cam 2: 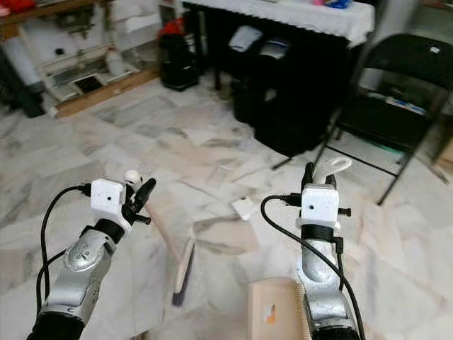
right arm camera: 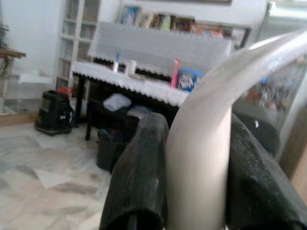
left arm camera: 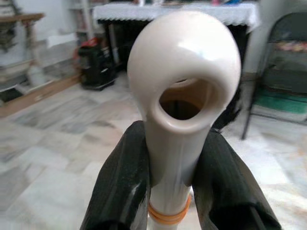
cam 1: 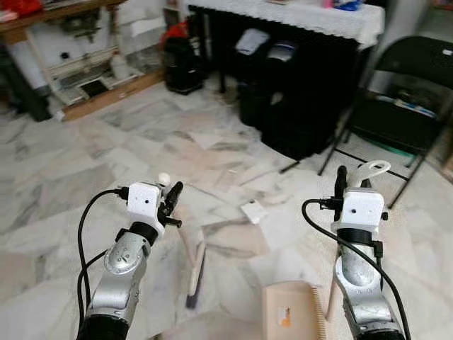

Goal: Sweep floor

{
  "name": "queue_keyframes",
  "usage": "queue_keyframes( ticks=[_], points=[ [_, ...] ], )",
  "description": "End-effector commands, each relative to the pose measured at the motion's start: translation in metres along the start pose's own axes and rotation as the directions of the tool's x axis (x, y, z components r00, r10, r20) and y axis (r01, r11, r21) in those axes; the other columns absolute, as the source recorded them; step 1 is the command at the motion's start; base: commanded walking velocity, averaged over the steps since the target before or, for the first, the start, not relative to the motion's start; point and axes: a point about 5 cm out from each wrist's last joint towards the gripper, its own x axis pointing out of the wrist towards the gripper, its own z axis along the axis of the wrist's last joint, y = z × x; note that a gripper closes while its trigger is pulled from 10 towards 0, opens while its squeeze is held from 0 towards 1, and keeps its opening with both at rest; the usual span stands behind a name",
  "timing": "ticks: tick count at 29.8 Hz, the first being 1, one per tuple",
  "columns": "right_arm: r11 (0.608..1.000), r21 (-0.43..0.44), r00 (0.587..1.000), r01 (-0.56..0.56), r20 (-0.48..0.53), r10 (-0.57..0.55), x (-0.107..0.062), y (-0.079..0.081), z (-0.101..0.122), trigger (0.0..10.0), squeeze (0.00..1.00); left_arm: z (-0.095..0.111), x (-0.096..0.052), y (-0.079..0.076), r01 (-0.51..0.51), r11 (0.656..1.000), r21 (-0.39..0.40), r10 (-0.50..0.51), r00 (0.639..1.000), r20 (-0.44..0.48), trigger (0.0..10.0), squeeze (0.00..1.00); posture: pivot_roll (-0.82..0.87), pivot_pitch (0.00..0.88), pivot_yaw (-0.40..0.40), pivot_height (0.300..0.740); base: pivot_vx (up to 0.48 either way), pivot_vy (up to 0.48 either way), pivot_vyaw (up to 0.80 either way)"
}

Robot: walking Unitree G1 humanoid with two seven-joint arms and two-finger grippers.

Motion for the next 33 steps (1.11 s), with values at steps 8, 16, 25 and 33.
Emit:
queue_keyframes(
  ticks=[8, 16, 25, 33],
  points=[
    [0.992, -0.04, 0.991, 0.121, 0.056, -0.119, 0.009, -0.022, 0.007, 10.0, 0.0, 0.01, 0.005, -0.003, 0.01, 1.0, 0.023, -0.011, 0.999, 0.041, 10.0, 0.0, -0.08, 0.041, 0.034, 0.74, 0.362, 0.0, 0.0],
    [0.993, -0.036, 0.993, 0.113, 0.043, -0.112, 0.005, -0.018, 0.006, 10.0, 0.0, 0.01, 0.005, -0.003, 0.01, 1.0, 0.024, -0.011, 0.999, 0.039, 10.0, 0.0, -0.08, 0.053, 0.037, 0.74, 0.376, 0.0, 0.0],
    [0.995, -0.066, 0.997, 0.075, 0.033, -0.073, 0.006, -0.013, 0.005, 10.0, 0.0, 0.009, 0.005, -0.004, 0.018, 1.0, 0.019, -0.019, 0.999, 0.035, 10.0, 0.0, -0.08, 0.063, 0.035, 0.74, 0.379, 0.0, 0.0],
    [0.998, -0.04, 0.999, 0.048, 0.01, -0.047, 0.006, -0.008, 0.003, 10.0, 0.0, 0.009, 0.006, -0.004, 0.017, 1.0, 0.02, -0.017, 0.999, 0.033, 10.0, 0.0, -0.08, 0.066, 0.034, 0.74, 0.377, 0.0, 0.42]
  ],
)
